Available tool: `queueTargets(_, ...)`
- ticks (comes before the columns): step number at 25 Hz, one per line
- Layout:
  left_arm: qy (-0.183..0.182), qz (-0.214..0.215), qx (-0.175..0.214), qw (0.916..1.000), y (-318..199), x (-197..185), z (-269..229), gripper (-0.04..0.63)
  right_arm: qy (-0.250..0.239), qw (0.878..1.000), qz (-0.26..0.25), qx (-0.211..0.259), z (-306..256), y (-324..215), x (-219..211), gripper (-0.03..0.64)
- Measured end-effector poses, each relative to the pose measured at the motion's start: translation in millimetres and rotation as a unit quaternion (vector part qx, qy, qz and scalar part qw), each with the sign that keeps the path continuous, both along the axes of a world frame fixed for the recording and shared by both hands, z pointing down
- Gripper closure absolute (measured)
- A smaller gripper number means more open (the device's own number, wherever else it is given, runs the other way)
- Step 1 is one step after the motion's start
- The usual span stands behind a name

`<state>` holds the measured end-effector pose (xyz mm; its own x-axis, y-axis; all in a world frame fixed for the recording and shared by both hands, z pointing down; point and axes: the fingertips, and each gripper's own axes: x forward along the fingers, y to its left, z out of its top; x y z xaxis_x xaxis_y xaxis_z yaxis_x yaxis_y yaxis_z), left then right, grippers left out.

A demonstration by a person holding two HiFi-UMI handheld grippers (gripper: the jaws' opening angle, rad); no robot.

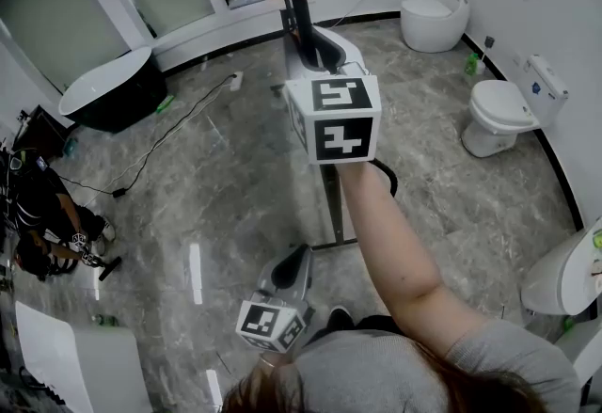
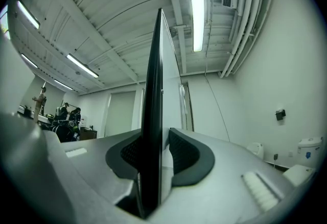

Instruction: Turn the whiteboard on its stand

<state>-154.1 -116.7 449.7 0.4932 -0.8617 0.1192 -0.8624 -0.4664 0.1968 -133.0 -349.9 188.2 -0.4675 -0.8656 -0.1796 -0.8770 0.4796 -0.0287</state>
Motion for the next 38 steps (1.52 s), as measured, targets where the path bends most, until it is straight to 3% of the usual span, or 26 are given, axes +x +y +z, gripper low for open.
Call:
queueTargets(10, 0.003, -0.027, -0.001, 0.9996, 31.9, 49.0, -7.6, 0.594, 0.005, 1.000, -0.027, -0.002, -3.1, 36.1, 9.8, 0.502)
queueTargets(23, 0.023, -0.119, -0.011, 0.9926, 98.8, 73.8, 4.4, 0.594, -0.002, 0.999, -0.054, -0.001, -2.0, 83.7, 23.3, 0.483)
queueTargets(29, 0.030, -0.125, -0.002, 0.9917, 116.5, 75.7, 1.6, 0.594, 0.003, 0.998, -0.059, -0.001, -2.6, 104.0, 19.7, 0.480)
queueTargets(38, 0.029, -0.099, 0.002, 0.9946, 143.9, 83.7, 7.3, 0.594, 0.002, 0.998, -0.055, 0.000, -1.8, 132.0, 29.5, 0.480)
